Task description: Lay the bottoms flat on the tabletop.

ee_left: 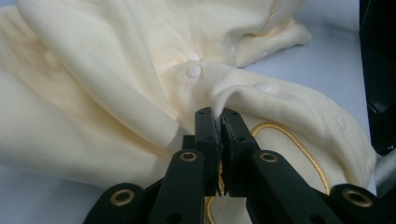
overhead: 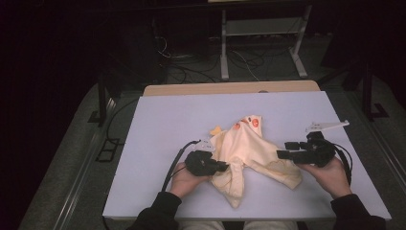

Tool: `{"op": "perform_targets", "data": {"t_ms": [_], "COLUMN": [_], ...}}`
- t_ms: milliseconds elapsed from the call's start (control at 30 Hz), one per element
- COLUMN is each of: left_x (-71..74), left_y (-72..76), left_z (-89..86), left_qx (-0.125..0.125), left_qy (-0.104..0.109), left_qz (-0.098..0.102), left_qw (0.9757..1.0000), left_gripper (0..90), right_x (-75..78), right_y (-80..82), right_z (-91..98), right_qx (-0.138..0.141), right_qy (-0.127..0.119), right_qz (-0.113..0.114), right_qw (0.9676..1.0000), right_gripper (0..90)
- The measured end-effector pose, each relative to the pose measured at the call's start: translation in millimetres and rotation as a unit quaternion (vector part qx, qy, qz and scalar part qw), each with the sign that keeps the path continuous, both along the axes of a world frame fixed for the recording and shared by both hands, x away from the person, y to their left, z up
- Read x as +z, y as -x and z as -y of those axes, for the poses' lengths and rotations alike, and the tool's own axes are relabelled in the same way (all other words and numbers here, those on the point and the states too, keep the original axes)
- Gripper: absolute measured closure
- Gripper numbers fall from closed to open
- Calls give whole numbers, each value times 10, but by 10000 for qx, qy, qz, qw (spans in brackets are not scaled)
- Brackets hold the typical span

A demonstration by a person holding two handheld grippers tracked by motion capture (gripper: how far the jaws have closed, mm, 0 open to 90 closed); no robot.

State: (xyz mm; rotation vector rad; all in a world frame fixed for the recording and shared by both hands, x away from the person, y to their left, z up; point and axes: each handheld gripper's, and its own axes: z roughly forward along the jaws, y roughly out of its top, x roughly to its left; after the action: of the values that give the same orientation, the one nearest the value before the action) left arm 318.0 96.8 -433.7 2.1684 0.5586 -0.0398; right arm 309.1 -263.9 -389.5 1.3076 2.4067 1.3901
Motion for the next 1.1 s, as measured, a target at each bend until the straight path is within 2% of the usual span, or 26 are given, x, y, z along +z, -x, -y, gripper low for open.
{"op": "perform_targets", "data": {"t_ms": [233, 300, 400, 500, 667, 867, 967, 1100], "left_x": [1, 1, 1, -1, -7, -11, -12, -11], "left_y": [-3, -2, -2, 0, -7, -9, -9, -5], "left_z": [0, 1, 2, 8, 11, 13, 14, 15], "left_qx": [-6, -6, -6, -4, -9, -15, -12, -3], "left_qy": [-2, -2, -9, -21, -20, -30, -31, -35], "left_qz": [17, 15, 11, 29, 15, 15, 13, 13], "left_qw": [10000, 10000, 10000, 10000, 10000, 10000, 10000, 10000], "left_gripper": [849, 848, 849, 849, 848, 849, 848, 848], "right_x": [197, 239, 273, 269, 200, 45, -48, -145], "right_y": [-286, -392, -556, -714, -959, -1177, -1234, -1268], "right_z": [-207, -261, -321, -333, -317, -341, -371, -431], "right_qx": [-140, -223, -399, -558, -711, -955, -1080, -1131], "right_qy": [237, 298, 397, 375, 111, -83, -50, 136], "right_qz": [316, 359, 292, 222, 45, -168, -310, -409], "right_qw": [9991, 9987, 9980, 9975, 9974, 9953, 9937, 9926], "right_gripper": [381, 351, 272, 260, 244, 250, 255, 257]}}
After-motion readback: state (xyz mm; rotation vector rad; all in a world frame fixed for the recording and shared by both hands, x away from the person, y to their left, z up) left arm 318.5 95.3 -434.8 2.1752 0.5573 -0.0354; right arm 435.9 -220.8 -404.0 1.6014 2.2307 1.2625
